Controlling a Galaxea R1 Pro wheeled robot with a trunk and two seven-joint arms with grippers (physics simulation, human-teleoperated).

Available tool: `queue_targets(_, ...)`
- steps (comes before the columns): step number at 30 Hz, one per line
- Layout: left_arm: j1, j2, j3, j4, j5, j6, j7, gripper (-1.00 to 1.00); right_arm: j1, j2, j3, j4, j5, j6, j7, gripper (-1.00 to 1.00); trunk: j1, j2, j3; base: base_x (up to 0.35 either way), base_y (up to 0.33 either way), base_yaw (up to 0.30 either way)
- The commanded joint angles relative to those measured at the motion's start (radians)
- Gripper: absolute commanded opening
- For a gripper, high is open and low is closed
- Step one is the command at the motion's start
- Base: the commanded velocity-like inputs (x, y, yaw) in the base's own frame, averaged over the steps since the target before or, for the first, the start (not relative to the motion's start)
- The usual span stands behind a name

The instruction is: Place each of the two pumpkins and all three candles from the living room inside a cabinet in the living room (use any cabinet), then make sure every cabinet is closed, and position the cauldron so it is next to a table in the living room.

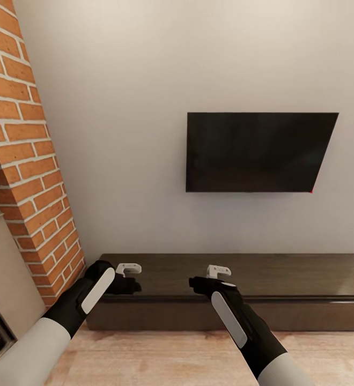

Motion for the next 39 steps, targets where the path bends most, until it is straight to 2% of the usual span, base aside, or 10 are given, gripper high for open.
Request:
queue_targets(1,-0.001,0.002,-0.003,-0.001,0.011,0.001,0.01,1.0,-0.001,0.0,0.001,-0.001,-0.01,0.001,-0.01,1.0,-0.004,0.006,0.002,0.0,0.0,0.0)
queue_targets(32,0.0,0.002,-0.001,0.014,0.01,-0.004,0.01,1.0,-0.001,-0.004,-0.003,0.001,-0.009,0.0,-0.011,1.0,-0.123,0.223,0.099,0.0,0.0,0.0)
queue_targets(37,0.002,0.002,-0.003,0.075,0.009,-0.038,0.011,1.0,0.007,-0.013,-0.057,0.031,-0.002,-0.007,-0.009,1.0,-0.127,0.23,0.102,0.0,0.0,0.0)
queue_targets(39,0.003,0.002,-0.003,0.114,0.01,-0.095,0.007,1.0,0.013,-0.023,-0.07,0.036,0.003,-0.008,-0.009,1.0,-0.127,0.23,0.102,0.0,0.0,0.0)
